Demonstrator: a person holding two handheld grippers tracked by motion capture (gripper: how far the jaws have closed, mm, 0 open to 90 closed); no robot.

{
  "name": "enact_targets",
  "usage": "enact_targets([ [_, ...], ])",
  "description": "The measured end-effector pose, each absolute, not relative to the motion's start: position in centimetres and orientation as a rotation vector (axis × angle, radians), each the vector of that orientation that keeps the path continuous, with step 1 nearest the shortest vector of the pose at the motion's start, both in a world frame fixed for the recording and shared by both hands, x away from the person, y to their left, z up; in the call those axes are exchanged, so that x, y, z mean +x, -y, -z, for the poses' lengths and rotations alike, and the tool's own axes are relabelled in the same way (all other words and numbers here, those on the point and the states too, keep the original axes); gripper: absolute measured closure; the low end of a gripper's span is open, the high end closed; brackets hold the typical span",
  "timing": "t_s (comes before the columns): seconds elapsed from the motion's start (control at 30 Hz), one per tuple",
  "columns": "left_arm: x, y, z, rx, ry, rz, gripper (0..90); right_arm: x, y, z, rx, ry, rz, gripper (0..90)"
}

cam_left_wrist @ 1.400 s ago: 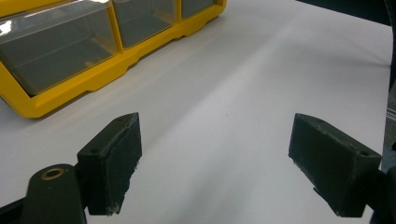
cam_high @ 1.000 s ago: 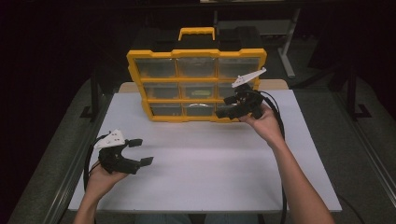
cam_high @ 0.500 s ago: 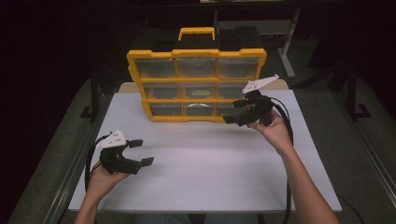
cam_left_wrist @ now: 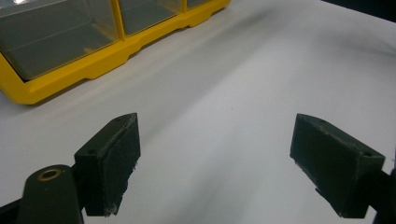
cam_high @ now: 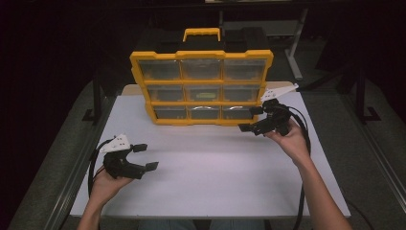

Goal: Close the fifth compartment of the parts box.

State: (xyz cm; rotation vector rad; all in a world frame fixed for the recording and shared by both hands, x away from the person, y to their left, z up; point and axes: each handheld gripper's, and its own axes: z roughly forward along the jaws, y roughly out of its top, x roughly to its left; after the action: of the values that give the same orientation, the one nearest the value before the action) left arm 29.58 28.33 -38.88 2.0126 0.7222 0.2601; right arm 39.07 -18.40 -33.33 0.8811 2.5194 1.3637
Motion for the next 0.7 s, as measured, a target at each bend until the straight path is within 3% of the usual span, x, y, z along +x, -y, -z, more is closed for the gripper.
enact_targets([
  [0.7,29.8,-28.4,39.4,2.012,-0.740,-0.257,16.3,36.9,21.5,35.5,0.935,-2.476,-1.363,13.5],
])
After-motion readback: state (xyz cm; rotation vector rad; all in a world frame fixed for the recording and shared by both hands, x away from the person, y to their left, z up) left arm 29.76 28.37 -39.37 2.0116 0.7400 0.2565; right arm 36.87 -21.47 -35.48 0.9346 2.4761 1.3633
